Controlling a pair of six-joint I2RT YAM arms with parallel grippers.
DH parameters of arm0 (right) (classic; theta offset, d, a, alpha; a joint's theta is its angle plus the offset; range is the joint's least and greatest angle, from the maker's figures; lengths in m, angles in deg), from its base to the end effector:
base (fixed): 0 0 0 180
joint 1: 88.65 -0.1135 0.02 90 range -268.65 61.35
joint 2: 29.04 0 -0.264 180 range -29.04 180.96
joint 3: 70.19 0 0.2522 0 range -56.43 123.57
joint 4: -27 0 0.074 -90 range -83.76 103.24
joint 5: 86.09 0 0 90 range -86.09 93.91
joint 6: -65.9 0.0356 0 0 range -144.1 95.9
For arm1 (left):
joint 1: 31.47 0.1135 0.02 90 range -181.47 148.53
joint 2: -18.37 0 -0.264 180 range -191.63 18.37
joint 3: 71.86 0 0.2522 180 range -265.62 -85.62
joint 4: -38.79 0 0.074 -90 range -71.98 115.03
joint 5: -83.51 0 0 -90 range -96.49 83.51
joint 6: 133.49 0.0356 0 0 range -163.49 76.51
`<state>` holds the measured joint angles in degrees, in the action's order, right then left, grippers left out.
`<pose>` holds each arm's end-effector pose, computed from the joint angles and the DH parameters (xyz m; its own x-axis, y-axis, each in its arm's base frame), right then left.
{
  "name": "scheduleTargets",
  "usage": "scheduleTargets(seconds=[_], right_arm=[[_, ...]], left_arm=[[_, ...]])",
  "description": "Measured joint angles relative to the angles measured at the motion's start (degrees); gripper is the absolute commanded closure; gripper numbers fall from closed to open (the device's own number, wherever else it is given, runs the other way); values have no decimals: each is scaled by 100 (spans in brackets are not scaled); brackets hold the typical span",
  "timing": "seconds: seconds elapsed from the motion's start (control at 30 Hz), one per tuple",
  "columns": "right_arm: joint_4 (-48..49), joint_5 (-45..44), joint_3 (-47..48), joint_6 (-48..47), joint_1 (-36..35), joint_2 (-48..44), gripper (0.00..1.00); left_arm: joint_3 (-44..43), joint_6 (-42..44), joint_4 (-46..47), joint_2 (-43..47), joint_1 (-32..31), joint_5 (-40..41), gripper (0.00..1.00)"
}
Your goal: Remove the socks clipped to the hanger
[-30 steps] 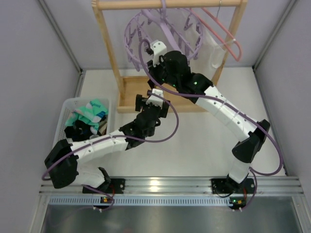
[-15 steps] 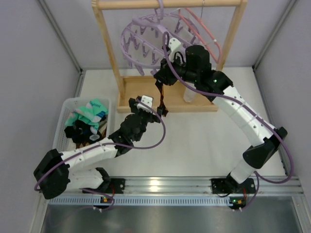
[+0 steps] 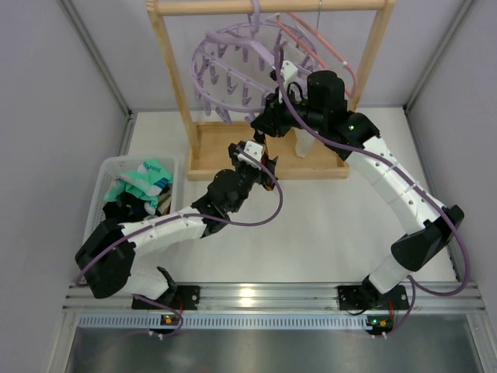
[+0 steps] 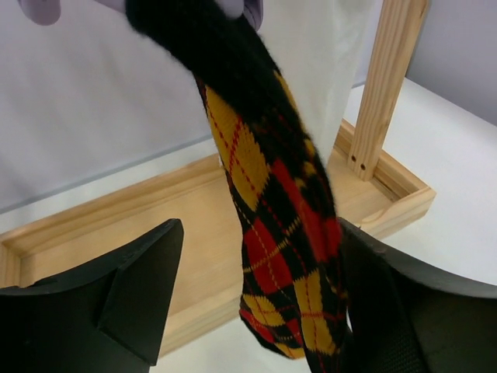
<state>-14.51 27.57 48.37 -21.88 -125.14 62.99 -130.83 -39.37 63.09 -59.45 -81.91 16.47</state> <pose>0.2793 0.2244 0.4624 -0.2408 -0.1340 -0.9613 -0.8477 0.5114 0.1411 0.2077 -0.2296 0.3002 0.0936 -0.0094 -0.9956 0.4570 0.8888 0.0346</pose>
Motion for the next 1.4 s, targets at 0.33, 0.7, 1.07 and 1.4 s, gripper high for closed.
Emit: scheduleTargets(seconds=[0.33,0.7,1.07,1.4], right_arm=[[74,280,-208,190,245,-223,95],[103,-170,-470,234,330,-662,43],[-1215,-2179,647,186,-168,-817,40],[-2297,-5580,2588,-533,-2240,693,38]], left_arm=[[-380,258,229,-516,39,431,100],[-1261,942,282,-1353,-579,1875,100],[-2315,1818,328,-2275,-844,2887,100],[-3174,2614,356,-2983,-1027,3456,100]])
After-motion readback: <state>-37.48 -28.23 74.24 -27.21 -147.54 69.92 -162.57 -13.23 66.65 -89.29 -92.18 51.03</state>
